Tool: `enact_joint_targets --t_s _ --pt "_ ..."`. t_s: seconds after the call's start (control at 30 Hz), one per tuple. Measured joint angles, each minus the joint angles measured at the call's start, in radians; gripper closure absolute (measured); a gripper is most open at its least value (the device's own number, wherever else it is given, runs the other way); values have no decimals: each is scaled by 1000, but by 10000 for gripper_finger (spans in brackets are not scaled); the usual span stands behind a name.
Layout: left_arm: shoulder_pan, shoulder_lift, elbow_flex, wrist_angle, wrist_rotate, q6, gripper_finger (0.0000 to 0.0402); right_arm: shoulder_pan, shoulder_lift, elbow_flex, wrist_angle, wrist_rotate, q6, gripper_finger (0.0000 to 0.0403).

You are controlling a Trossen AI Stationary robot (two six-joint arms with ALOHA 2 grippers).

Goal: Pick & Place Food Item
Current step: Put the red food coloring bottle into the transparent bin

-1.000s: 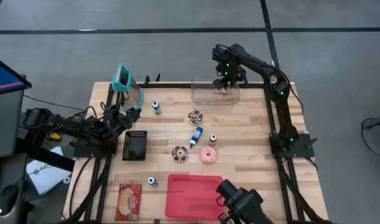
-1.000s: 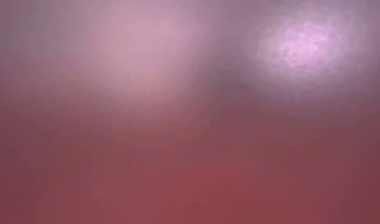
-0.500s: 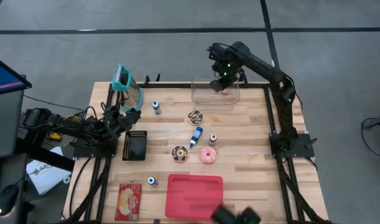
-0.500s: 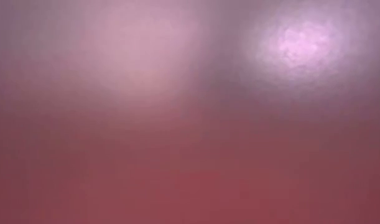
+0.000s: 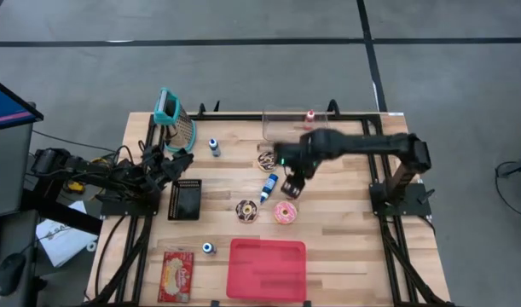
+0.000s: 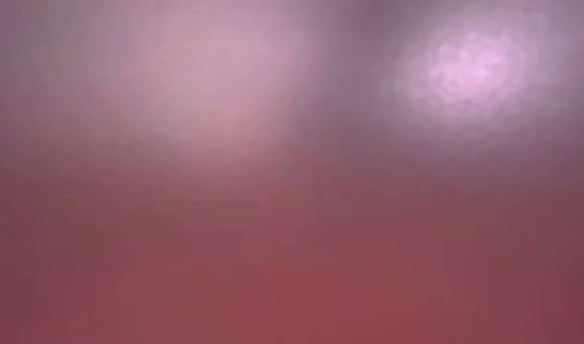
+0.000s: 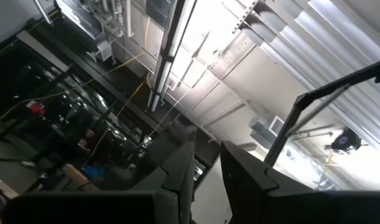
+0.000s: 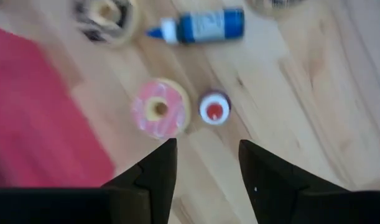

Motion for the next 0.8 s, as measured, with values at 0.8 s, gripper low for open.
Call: enact_joint_targets --t_s 0.8 --pt "0 -32 4 -17 53 -84 325 21 115 -101 118 84 316 188"
